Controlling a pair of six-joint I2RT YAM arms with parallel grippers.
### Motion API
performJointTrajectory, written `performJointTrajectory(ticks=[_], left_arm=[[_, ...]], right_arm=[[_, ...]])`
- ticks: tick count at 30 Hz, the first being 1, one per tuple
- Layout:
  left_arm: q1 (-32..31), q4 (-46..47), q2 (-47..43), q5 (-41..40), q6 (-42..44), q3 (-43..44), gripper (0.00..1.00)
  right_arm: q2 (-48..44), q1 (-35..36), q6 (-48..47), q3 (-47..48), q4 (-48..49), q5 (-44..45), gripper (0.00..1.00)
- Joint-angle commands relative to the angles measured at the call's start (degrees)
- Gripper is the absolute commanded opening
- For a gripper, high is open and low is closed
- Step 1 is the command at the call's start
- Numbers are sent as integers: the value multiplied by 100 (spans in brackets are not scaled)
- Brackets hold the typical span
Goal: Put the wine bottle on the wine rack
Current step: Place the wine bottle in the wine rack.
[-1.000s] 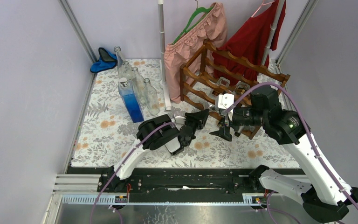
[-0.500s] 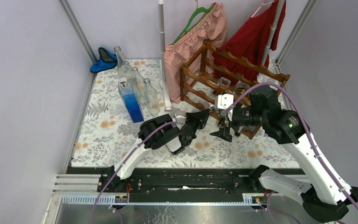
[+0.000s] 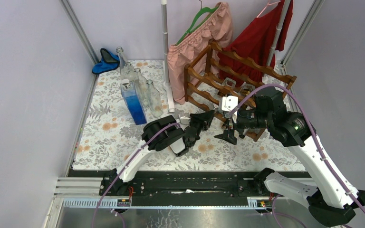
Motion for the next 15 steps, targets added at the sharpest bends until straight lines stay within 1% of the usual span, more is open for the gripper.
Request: performJointTrajectory(ticks=[1,8,15], left_arm=[[91,459,60,218,148,193,0],[107,494,-108,447,290,70,0],[153,512,-305,548,350,130,0]], right_arm=[[-72,-33,-43,13,83,-178,100],[-118,-33,-60,-21,73,-161,100],[-151,-33,-69,-49,66,-158,100]])
